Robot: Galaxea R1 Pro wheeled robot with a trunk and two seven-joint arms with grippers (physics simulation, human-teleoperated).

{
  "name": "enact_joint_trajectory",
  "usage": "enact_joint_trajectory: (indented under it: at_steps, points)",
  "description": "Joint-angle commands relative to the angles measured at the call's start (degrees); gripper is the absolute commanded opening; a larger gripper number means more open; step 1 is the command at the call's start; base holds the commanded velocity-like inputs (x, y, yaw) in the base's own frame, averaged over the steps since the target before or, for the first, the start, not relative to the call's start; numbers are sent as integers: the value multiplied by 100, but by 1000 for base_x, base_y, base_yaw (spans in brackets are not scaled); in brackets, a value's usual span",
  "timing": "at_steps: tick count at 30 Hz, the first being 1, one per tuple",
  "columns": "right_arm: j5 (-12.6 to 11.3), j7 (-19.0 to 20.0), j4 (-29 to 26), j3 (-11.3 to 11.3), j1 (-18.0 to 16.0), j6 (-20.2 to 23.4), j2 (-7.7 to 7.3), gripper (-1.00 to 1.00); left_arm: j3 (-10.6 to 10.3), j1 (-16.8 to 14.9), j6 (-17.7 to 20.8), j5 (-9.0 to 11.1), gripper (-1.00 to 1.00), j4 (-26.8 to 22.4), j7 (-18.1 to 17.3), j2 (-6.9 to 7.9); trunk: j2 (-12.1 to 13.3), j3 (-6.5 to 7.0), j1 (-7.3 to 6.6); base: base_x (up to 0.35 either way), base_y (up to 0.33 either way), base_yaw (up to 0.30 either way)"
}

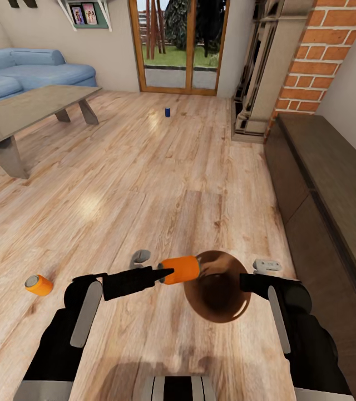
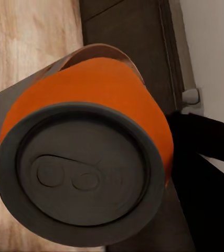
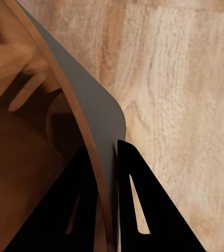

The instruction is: Put the three can of soda from the living room inside the tash can in the kitchen.

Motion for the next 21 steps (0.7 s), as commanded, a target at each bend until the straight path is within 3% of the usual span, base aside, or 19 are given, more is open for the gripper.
enact_joint_trajectory:
  at_steps: [1,13,19,21]
  points:
    - [-119,25,-2,0,-2,2,-2,-100,-2,-1,-12,1,-100,103,91,-85,0,1,-1,0,0,0]
    - [-119,25,-2,0,-2,2,3,-100,-47,-132,-60,-43,-100,1036,200,-362,0,1,-1,0,0,0]
    - [-119,25,-2,17,-2,2,6,-100,-68,-139,-76,-21,-100,1168,961,-559,0,1,-1,0,0,0]
    - [-119,25,-2,18,-2,2,6,-100,-71,-172,-78,-6,-100,1173,1209,-559,0,1,-1,0,0,0]
